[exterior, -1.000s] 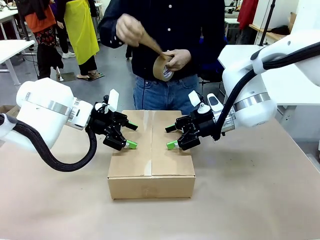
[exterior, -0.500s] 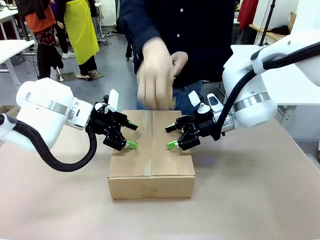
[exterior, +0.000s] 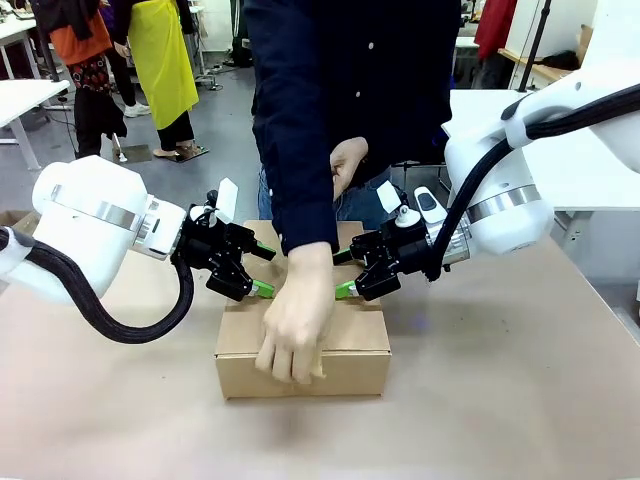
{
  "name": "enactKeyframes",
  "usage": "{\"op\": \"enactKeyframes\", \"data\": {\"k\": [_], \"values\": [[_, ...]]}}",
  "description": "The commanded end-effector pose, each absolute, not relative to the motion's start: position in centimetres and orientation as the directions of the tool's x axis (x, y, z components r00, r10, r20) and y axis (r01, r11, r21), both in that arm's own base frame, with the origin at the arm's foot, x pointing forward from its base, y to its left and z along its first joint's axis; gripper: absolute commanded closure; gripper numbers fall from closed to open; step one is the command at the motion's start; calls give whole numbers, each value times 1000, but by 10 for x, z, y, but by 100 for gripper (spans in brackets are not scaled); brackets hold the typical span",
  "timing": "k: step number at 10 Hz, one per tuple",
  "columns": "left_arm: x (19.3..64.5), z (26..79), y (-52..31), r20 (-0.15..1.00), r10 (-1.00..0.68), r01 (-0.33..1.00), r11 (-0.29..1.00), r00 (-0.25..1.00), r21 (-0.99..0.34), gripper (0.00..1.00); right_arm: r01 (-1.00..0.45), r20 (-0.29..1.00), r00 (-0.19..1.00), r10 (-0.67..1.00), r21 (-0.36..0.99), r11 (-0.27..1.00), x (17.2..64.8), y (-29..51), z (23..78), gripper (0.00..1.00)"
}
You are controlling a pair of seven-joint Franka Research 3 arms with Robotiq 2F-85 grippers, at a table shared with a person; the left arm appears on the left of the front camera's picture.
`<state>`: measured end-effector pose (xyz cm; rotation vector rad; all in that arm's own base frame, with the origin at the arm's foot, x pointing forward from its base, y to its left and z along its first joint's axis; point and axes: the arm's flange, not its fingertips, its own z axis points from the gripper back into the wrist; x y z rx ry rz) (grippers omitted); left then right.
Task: Pack the gift set into the box.
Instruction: Press and hold the closed box until the human finishes sealing it.
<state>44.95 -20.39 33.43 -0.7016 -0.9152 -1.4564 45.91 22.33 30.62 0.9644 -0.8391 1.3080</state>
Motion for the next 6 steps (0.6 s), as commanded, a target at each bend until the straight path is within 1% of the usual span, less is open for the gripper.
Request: {"op": "enactKeyframes", "data": {"k": [1, 6], "values": [[448, 332, -205, 851, -516, 991, 27, -97, 129, 0, -995, 914, 94, 395, 99, 10, 459, 223, 304, 0], [448, 332, -205, 851, -516, 991, 27, -97, 129, 0, -995, 914, 94, 395, 99, 10, 459, 223, 304, 0]]}}
